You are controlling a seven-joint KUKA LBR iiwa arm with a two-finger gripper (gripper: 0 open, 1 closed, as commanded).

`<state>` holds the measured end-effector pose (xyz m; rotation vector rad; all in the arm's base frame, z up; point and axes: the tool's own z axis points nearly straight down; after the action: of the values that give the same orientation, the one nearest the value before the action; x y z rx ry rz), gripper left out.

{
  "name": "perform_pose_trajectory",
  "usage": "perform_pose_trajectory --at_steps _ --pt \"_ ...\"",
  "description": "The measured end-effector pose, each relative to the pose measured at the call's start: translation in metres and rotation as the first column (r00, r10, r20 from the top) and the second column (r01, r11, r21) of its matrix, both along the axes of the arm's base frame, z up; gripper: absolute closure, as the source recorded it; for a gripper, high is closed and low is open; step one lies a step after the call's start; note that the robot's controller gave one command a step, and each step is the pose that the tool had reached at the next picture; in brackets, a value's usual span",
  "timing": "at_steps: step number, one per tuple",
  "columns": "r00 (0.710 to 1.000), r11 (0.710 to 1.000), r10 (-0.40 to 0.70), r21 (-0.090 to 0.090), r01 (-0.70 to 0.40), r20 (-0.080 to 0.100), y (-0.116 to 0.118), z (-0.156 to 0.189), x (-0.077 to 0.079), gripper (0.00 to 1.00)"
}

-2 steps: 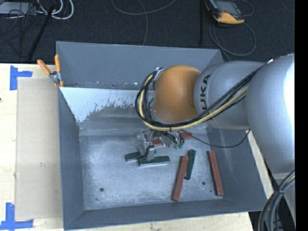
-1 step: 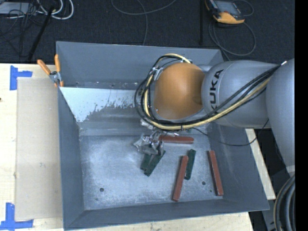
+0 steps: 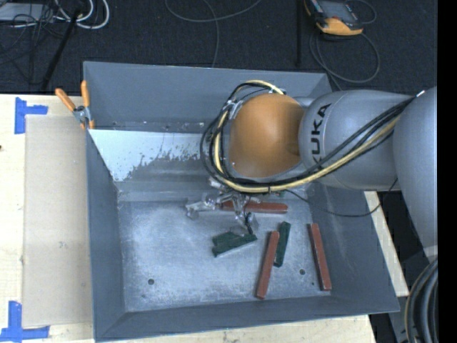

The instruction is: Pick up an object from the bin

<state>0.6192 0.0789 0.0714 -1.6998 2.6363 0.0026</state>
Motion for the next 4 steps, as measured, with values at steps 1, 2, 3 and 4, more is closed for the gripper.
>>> perform_pose_trajectory --at_steps 1,2,3,4 --pt "0.999 0.999 0.036 -0.001 -0.036 -0.002 -0.011 -0.001 -0.001 0.0" --pt "0.904 0.904 -0.427 -0.001 0.427 -0.001 -0.005 0.091 -0.047 0.0" --pt "0.991 0.991 -0.13 -0.005 0.13 -0.009 -0.025 0.004 -0.051 0.0" --pt "0.991 0.991 -0.133 -0.003 0.133 -0.006 -0.025 0.006 -0.05 1.0"
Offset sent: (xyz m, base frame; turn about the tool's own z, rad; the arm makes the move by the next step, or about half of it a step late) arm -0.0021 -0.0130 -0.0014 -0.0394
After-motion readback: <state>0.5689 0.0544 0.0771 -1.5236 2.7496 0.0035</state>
